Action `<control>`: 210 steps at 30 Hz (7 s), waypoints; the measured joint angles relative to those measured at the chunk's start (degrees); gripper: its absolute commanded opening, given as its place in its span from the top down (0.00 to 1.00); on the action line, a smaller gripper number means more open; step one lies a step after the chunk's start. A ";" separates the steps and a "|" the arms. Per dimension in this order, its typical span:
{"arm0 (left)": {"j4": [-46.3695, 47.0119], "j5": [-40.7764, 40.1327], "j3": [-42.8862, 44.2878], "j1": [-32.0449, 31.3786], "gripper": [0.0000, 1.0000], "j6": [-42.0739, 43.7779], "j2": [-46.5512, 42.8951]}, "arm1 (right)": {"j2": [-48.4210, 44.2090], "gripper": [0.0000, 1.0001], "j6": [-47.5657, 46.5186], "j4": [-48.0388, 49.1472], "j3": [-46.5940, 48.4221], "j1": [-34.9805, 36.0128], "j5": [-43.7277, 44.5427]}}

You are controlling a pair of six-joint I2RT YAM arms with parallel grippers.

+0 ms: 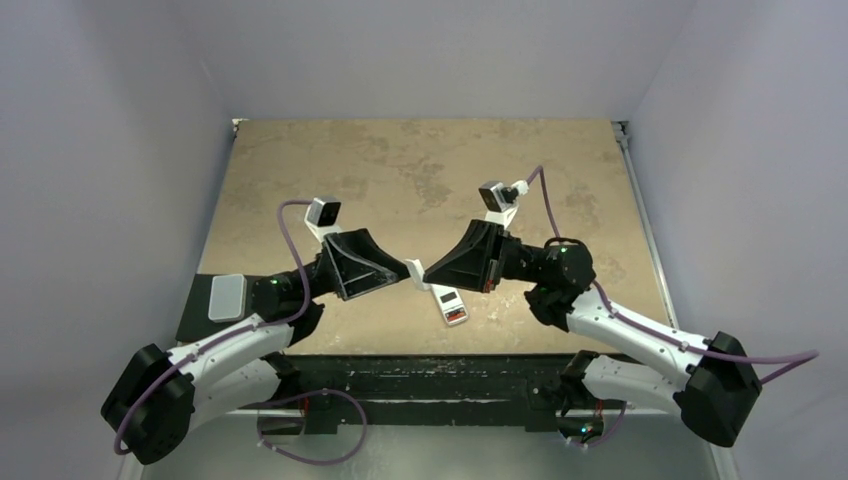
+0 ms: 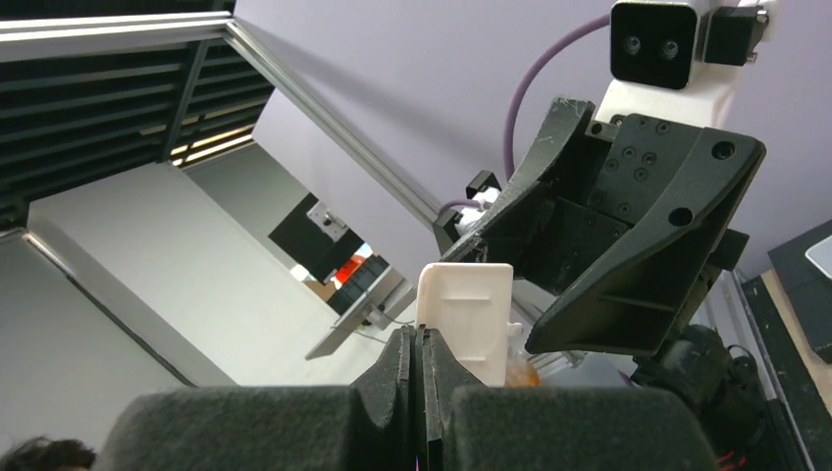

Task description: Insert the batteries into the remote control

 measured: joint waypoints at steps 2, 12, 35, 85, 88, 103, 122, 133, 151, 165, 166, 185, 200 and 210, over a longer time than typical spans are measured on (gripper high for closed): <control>0.63 0.07 0.00 0.00 0.55 -0.33 0.02 | 0.00 1.00 0.15 0.57 0.11 0.00 0.35; 1.16 0.17 0.00 0.00 0.58 -2.12 0.87 | 2.03 1.00 1.92 3.39 0.13 0.83 1.68; 1.18 0.35 0.02 0.02 0.82 -3.06 0.87 | 3.76 1.00 3.17 5.60 0.22 2.14 3.61; -48.72 9.64 9.14 0.07 1.00 20.33 -8.22 | -16.35 0.34 -64.63 -82.05 20.02 2.14 16.55; -57.55 10.78 10.56 0.07 1.00 25.38 -8.24 | -18.78 0.35 -68.72 -80.89 16.50 2.14 15.02; -68.00 13.00 8.33 0.07 1.00 30.73 -9.55 | -26.82 0.30 -87.25 -70.66 3.28 3.82 12.07; -63.01 13.00 6.23 0.07 1.00 26.67 -8.17 | -25.18 0.23 -103.91 -64.67 -0.42 23.56 31.95; -61.44 13.00 5.75 0.07 1.00 24.94 -7.87 | -19.71 0.19 -107.43 -62.58 -0.44 32.35 44.46; -60.67 13.09 5.70 0.07 1.00 24.30 -8.31 | -19.12 0.30 -108.21 -61.57 -0.44 34.51 51.28; -60.67 13.25 5.70 0.07 1.00 24.30 -8.37 | -19.08 0.44 -108.17 -61.72 -0.44 34.77 51.28; -60.67 13.25 5.70 0.07 1.00 24.30 -8.37 | -19.06 0.45 -108.17 -61.72 -0.44 34.77 51.28; -65.61 12.52 5.64 0.07 0.57 27.34 -8.20 | -18.69 0.61 -104.21 -63.41 -0.42 34.86 54.58; -92.13 -0.59 15.37 0.07 0.37 43.93 -8.24 | -7.41 0.65 -77.94 -76.04 9.51 34.88 66.16; -100.91 -6.19 16.06 0.07 0.37 50.01 -10.69 | -6.38 0.64 -60.37 -81.92 9.29 34.86 67.67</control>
